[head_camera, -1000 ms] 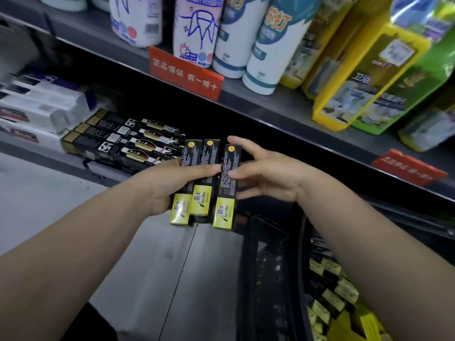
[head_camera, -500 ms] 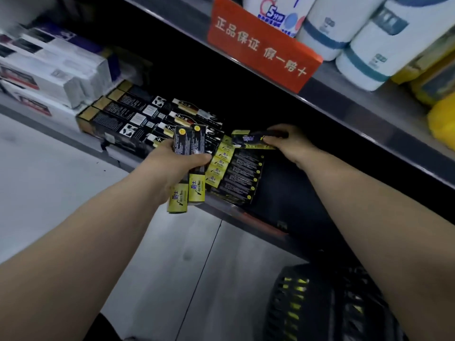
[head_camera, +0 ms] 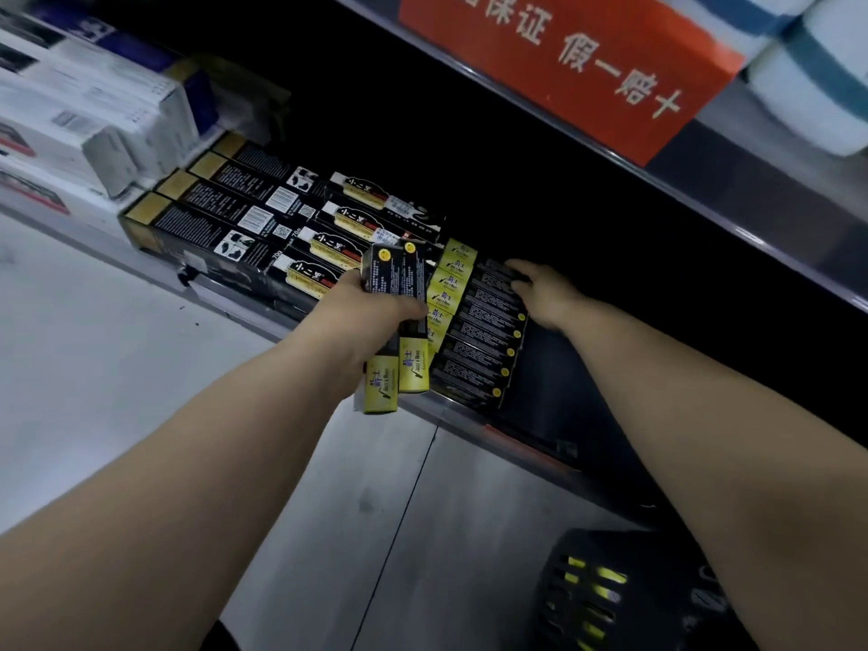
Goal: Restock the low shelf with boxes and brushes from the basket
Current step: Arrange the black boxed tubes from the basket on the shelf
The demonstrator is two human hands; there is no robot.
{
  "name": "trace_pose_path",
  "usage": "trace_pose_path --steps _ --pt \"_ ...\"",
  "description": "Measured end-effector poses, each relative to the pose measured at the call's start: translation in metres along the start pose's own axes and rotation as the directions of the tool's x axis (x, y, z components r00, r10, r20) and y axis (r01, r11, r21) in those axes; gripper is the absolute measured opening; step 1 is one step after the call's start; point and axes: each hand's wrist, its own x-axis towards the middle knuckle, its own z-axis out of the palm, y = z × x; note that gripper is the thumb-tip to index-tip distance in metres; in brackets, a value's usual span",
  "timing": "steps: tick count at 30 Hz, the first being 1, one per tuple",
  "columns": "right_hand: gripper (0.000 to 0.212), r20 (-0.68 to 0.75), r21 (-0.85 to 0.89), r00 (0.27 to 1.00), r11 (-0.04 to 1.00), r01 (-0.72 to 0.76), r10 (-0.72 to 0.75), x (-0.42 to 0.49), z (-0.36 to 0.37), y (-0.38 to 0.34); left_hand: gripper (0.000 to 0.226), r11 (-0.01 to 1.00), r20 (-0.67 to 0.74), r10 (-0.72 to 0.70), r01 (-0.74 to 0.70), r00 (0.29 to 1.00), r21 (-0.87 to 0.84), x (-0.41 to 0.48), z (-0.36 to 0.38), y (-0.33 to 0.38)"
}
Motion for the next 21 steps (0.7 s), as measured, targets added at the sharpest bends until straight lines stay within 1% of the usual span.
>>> trace_pose_path --steps 1,2,3,4,5,6,7,8,9,10,12,13,15,16,18,20,21 --pt "0.046 0.02 -0.079 1.0 0.997 -0.001 0.002 -0.002 -0.003 -0.003 0.04 1.0 0.009 -0.009 0.009 1.0 -0.01 0.001 0.001 0.0" --pt "0.055 0.037 -0.179 0.999 0.984 0.01 -0.004 -0.006 -0.006 -0.008 0.039 1.0 0.022 -0.011 0.011 1.0 -0.014 0.001 0.003 0.0" --pt "0.068 0.049 -0.258 0.998 0.965 0.051 -0.039 -0.013 -0.011 -0.016 0.038 1.0 0.034 -0.006 0.007 0.999 -0.013 0.001 0.003 0.0" --pt "0.083 0.067 -0.277 0.991 0.952 0.129 -0.115 -0.023 -0.017 -0.026 0.038 1.0 0.043 -0.001 0.002 0.999 -0.009 0.001 0.004 0.0" --pt "0.096 0.095 -0.241 0.969 0.939 0.244 -0.228 -0.035 -0.022 -0.038 0.037 1.0 0.052 0.003 -0.002 0.999 -0.009 -0.001 0.004 0.001" --pt "0.103 0.128 -0.192 0.924 0.905 0.379 -0.36 -0.048 -0.027 -0.049 0.036 1.0 0.063 0.007 -0.006 0.998 -0.01 -0.002 0.005 0.002" --pt "0.107 0.165 -0.171 0.865 0.85 0.499 -0.474 -0.062 -0.031 -0.059 0.035 1.0 0.077 0.013 -0.013 0.997 -0.011 -0.004 0.005 0.003" --pt "0.106 0.194 -0.179 0.81 0.792 0.584 -0.554 -0.076 -0.034 -0.066 0.035 1.0 0.103 0.015 -0.013 0.995 -0.012 -0.007 0.006 0.005" --pt "0.103 0.206 -0.201 0.774 0.748 0.633 -0.599 -0.088 -0.037 -0.071 0.037 1.0 0.146 0.004 -0.002 0.989 -0.014 -0.01 0.007 0.007" --pt "0.097 0.199 -0.227 0.762 0.728 0.647 -0.616 -0.1 -0.039 -0.073 0.043 1.0 0.2 -0.016 0.02 0.98 -0.019 -0.014 0.008 0.01" --pt "0.081 0.137 -0.273 0.779 0.732 0.624 -0.612 -0.116 -0.046 -0.074 0.05 0.998 0.291 -0.052 0.061 0.955 -0.019 -0.02 0.009 0.013" --pt "0.071 0.098 -0.297 0.788 0.738 0.606 -0.608 -0.122 -0.049 -0.073 0.05 0.997 0.311 -0.066 0.071 0.948 -0.006 -0.023 0.009 0.015" --pt "0.051 0.041 -0.367 0.818 0.753 0.546 -0.574 -0.127 -0.052 -0.067 0.047 0.995 0.304 -0.096 0.098 0.948 0.01 -0.026 0.006 0.016" --pt "0.044 0.036 -0.42 0.851 0.764 0.489 -0.525 -0.128 -0.052 -0.061 0.044 0.995 0.27 -0.098 0.101 0.958 0.002 -0.026 0.004 0.016" --pt "0.039 0.077 -0.531 0.93 0.775 0.343 -0.359 -0.128 -0.046 -0.05 0.033 0.995 0.136 -0.067 0.075 0.989 -0.06 -0.022 -0.002 0.016" --pt "0.039 0.142 -0.595 0.964 0.759 0.264 -0.224 -0.128 -0.034 -0.042 0.025 0.992 -0.025 -0.042 0.039 0.999 -0.118 -0.018 -0.008 0.016" --pt "0.04 0.168 -0.615 0.967 0.747 0.255 -0.192 -0.126 -0.028 -0.04 0.024 0.99 -0.087 -0.044 0.031 0.995 -0.141 -0.017 -0.011 0.017"
